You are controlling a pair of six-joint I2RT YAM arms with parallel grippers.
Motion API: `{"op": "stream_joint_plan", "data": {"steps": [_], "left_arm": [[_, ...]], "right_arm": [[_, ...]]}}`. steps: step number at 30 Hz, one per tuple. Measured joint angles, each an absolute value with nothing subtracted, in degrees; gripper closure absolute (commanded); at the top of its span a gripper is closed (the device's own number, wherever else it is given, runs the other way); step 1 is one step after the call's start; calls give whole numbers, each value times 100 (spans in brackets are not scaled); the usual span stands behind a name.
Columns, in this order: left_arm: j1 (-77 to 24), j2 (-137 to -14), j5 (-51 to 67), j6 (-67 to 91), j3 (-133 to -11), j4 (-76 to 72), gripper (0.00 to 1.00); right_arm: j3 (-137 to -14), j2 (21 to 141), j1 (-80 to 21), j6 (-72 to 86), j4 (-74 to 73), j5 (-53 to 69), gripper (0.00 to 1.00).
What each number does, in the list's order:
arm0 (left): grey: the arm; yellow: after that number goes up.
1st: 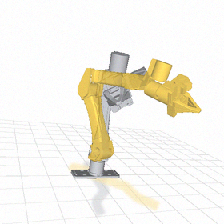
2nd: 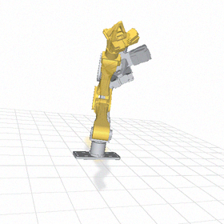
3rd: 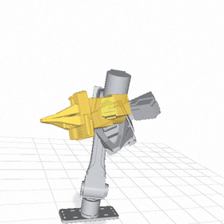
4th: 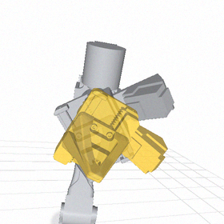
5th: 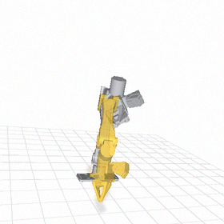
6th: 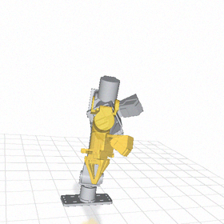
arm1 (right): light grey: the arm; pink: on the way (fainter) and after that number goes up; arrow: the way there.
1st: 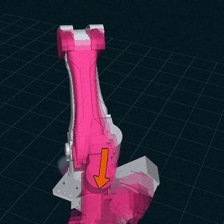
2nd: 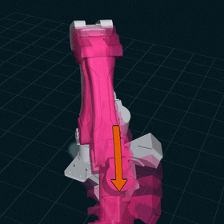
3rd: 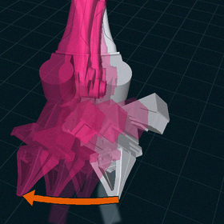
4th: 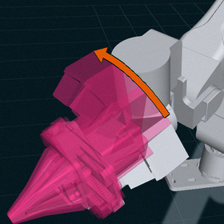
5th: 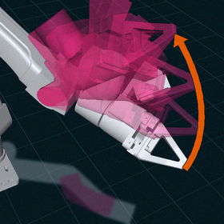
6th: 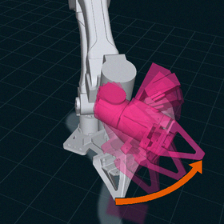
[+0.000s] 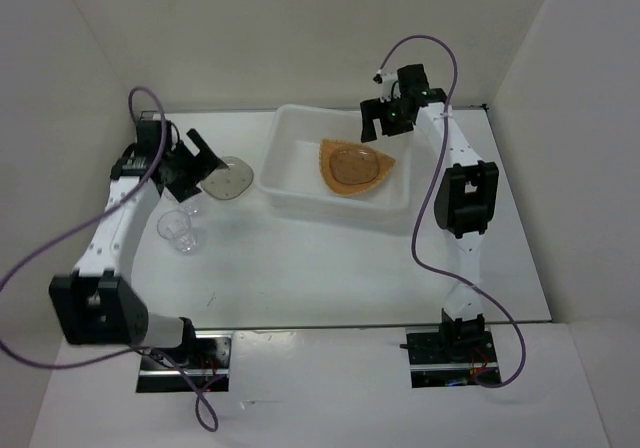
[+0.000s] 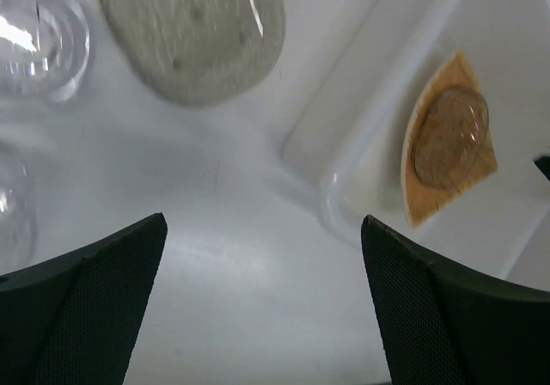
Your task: Place the mixed dishes into the plastic bin
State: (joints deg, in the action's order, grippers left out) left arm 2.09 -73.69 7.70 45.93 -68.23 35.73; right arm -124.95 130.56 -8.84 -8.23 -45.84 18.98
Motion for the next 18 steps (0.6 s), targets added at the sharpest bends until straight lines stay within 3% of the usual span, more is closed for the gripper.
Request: {"op": "stream_joint_plan", "data": {"steps": [4,10,18], "left_arm": [[408,-9616,760,4049,-8892,3854,0],[480,-12337,276,3116,-12534,4915,0],[725,-13231,172,2440,-13220,5653,1]], "right_arm": [[-12114,12425,-834,-1096,-4582,1894,2],[-10095,10628,-631,-1649,-4484,1706,2],[-8746,9992,244,-1763,-4303,1682,4]]}}
